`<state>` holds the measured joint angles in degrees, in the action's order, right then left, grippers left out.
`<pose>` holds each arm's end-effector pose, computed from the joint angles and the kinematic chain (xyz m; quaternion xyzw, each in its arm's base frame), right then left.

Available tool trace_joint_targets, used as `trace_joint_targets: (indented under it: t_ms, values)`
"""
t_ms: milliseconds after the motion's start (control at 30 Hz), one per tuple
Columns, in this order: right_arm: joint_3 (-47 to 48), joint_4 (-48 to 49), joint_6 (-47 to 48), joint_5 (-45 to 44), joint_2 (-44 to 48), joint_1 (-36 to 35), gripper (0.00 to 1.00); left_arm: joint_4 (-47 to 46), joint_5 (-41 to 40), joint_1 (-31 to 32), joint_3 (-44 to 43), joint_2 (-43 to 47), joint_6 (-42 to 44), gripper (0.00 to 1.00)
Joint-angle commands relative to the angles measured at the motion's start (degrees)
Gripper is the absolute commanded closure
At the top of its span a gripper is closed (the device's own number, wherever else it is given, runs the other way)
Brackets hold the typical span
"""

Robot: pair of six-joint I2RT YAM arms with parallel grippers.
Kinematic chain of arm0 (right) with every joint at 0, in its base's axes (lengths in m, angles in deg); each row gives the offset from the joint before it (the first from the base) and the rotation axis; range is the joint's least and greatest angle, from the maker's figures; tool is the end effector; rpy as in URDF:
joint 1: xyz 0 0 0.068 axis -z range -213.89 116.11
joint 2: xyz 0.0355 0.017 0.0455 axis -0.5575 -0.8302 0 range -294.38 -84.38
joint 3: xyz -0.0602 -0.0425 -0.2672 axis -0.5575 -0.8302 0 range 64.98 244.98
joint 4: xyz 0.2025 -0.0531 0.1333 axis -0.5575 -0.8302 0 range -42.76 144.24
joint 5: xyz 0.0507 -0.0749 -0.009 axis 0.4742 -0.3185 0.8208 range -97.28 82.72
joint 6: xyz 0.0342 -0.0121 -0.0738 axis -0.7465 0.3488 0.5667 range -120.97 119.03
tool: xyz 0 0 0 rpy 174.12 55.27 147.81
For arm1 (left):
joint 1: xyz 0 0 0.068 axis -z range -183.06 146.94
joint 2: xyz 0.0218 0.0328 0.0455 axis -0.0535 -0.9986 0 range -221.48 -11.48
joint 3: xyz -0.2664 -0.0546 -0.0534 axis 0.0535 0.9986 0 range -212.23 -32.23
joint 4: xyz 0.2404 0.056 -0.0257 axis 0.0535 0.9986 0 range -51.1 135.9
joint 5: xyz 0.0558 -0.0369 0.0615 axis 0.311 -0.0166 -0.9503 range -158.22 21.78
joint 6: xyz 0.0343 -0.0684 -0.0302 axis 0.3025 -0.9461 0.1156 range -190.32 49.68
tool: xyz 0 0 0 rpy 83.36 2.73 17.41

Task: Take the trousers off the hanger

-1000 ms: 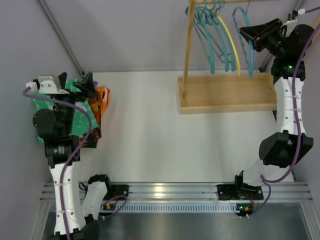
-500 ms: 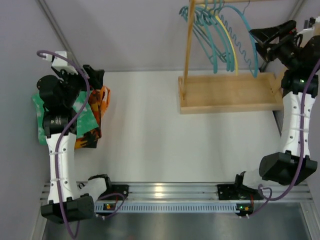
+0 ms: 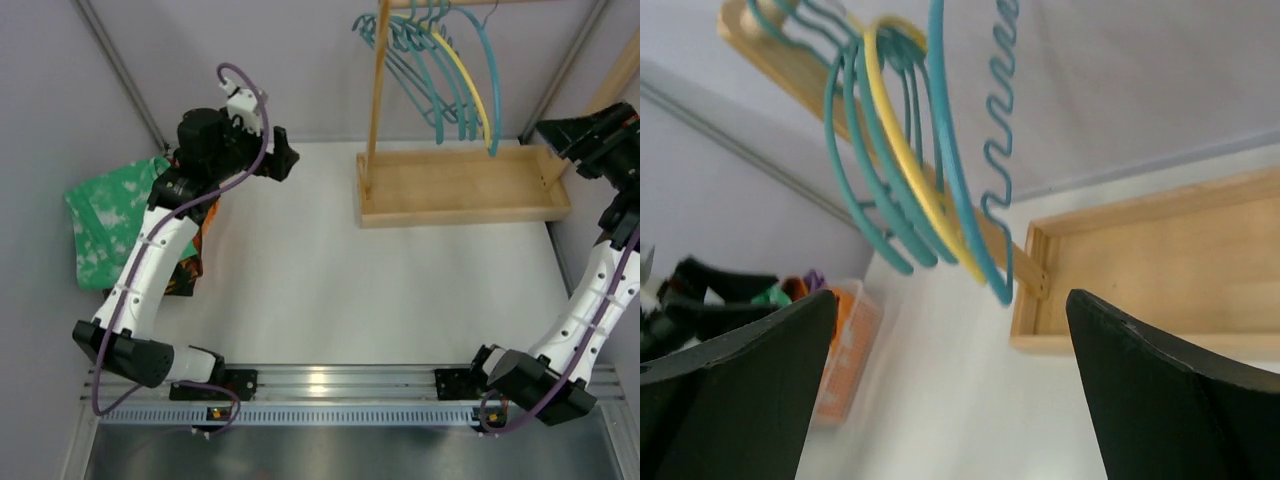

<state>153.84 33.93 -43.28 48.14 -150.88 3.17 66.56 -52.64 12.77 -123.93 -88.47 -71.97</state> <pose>0.2095 -0.0844 0.5072 0.1350 0.6868 0.3517 0.6217 0.2901 -0.1021 0.4596 0.1795 0.7587 -0.1986 0.5938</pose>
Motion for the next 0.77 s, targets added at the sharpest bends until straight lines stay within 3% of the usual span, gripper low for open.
trace_joint_targets:
  t_ms: [0,100,300,467,733]
  values:
    - [0.2,-15.5,20.4,6.5,5.8,0.3,0.01,6.1,-6.2,5.4,-3.5,-3.2,3.4,0.01]
    - [-1.7,-25.7,32.5,6.5,10.1,0.1,0.01,7.6,-3.9,8.1,-2.0,-4.8,4.6,0.02]
    - [-9.6,-37.4,49.1,3.8,18.0,-0.7,0.01,7.5,-7.3,10.5,3.6,-2.7,1.8,0.01]
    - [-13.5,-40.1,52.8,2.9,20.6,-1.7,0.01,7.5,-10.2,10.6,7.8,0.3,1.9,0.01]
    - [-15.3,-39.1,52.0,2.2,20.9,-4.2,0.01,7.5,-12.6,10.4,6.7,1.1,1.8,0.02]
